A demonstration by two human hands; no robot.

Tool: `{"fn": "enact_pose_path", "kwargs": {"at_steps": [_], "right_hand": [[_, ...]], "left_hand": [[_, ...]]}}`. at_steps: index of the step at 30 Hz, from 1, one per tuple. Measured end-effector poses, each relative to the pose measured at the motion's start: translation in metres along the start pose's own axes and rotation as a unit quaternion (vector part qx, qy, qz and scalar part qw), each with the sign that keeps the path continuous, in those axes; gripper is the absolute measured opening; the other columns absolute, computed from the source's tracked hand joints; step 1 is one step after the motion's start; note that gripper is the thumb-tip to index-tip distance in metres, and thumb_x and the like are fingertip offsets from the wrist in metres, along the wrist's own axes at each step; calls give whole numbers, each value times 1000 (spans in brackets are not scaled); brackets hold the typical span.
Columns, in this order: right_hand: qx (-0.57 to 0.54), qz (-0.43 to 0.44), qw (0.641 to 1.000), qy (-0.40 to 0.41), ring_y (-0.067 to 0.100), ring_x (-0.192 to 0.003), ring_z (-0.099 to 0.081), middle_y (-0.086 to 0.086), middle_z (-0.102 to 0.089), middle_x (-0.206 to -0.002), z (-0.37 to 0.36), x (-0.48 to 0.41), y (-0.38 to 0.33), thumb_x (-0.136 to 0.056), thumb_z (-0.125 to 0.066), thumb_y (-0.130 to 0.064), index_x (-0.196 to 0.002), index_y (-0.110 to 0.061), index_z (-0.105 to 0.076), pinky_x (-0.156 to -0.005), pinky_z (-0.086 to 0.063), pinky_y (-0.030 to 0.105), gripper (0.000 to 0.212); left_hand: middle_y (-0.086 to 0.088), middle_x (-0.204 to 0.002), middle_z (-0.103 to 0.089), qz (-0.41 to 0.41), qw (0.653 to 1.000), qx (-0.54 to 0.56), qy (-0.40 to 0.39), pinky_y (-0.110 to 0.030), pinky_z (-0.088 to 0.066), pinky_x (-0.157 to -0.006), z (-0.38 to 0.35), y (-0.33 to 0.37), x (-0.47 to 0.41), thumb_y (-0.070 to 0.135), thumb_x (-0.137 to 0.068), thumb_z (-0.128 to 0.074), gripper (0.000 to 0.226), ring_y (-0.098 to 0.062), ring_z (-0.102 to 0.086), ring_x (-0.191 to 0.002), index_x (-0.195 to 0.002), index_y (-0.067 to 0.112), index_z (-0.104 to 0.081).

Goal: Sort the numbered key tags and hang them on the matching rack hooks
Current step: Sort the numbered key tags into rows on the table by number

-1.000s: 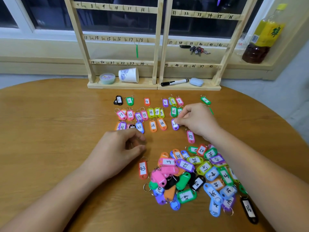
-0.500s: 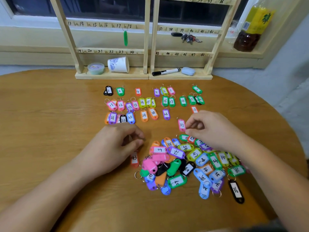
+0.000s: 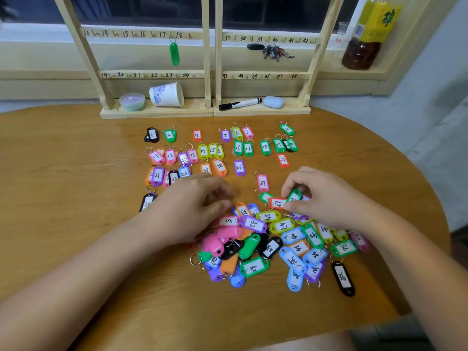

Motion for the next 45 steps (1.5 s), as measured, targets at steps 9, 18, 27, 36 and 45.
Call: {"fn": "enact_pose_path", "kwargs": {"at_steps": [9,18,27,36,45], "right_hand": [[-213,-38,976,-1,8,-76,-66,1,-75,-87,2,6,7,-86,-88,-15,-90,-19,-75,-72,-54,25,14],[-410,-48,910,45,30,-92,-76,11,-80,-95,-5,5,10,-84,-87,-15,-100,-15,-79,-79,-60,32,17],[-429,-77,897,77,12,-90,-78,2,-82,-94,3,-2,24,-87,-85,-15,-106,-14,-79,-75,-54,16,19],[-479,-132,864,85,3,-89,-62,-7,-81,-107,2,-20,46,-93,-79,-27,-108,-24,-82,-75,-35,30,16],[-513,-133,844,86,2,-85,-61,-2,-81,-111,4,-19,51,-98,-71,-11,-119,-19,-79,-67,-37,24,23]], "left_hand": [[14,-101,-69,-20,999,48,-16,-7,-43,-68,-12,33,-40,29,-98,-75,12,3,-65,-84,-110,31,-75],[4,-90,-81,24,968,249,9,-31,-62,-81,-22,45,-57,16,-94,-82,14,-16,-77,-86,-107,19,-78],[2,-81,-80,52,972,230,16,-15,-53,-69,-17,37,-87,15,-93,-82,3,-3,-72,-71,-94,18,-83],[18,-77,-77,60,992,107,-23,-14,-47,-69,-23,27,-114,25,-93,-81,7,5,-68,-74,-87,28,-82],[13,-80,-76,36,998,38,-22,-6,-44,-61,-30,26,-116,25,-94,-80,7,4,-67,-78,-87,29,-81]]}}
Point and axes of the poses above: each hand's wrist, its own x-axis away from the middle knuckle, its own z-axis out of the back of the hand, y = z × x, the point moved 5 cm from there along -x, towards the middle knuckle
